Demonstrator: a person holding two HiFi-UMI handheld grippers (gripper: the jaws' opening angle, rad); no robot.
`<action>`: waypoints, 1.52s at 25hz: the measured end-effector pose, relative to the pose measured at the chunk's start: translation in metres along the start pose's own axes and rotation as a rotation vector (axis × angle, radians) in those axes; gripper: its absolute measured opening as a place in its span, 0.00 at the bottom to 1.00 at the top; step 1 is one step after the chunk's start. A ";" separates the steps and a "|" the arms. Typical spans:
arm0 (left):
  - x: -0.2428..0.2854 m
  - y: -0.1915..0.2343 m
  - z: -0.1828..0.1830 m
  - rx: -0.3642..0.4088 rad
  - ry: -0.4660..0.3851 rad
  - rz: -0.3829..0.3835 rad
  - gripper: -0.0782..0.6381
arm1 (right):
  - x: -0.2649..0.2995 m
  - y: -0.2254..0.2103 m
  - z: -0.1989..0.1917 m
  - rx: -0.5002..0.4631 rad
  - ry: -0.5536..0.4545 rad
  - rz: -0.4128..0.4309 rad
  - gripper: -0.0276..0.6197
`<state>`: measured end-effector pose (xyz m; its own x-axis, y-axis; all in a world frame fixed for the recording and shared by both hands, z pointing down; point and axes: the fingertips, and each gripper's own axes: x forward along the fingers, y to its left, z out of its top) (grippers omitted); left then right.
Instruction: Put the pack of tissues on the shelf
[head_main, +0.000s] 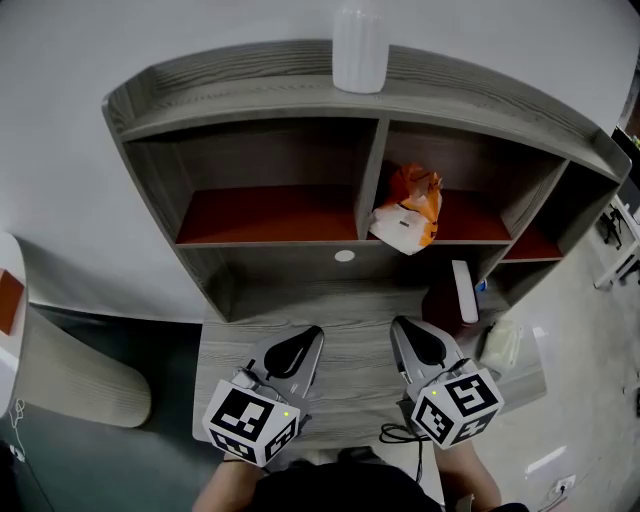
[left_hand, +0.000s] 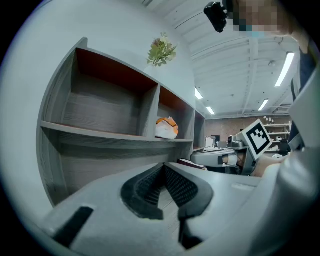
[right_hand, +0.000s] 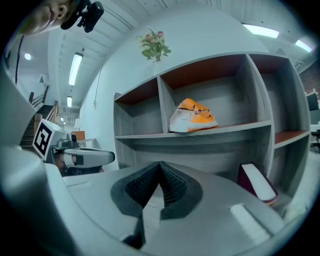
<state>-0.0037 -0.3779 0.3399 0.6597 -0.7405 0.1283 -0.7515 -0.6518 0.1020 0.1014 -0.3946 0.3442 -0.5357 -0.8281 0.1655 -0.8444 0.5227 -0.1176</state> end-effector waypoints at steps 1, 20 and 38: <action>0.000 0.000 -0.003 -0.001 0.007 0.000 0.09 | 0.000 0.001 -0.004 0.005 0.008 0.003 0.04; -0.010 -0.007 -0.050 -0.058 0.095 0.009 0.09 | -0.006 0.022 -0.055 0.066 0.097 0.063 0.04; -0.018 -0.012 -0.052 -0.049 0.105 0.031 0.09 | -0.015 0.016 -0.058 0.080 0.109 0.056 0.04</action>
<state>-0.0072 -0.3486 0.3880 0.6340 -0.7370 0.2344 -0.7724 -0.6186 0.1440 0.0952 -0.3616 0.3969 -0.5834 -0.7689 0.2615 -0.8120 0.5458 -0.2067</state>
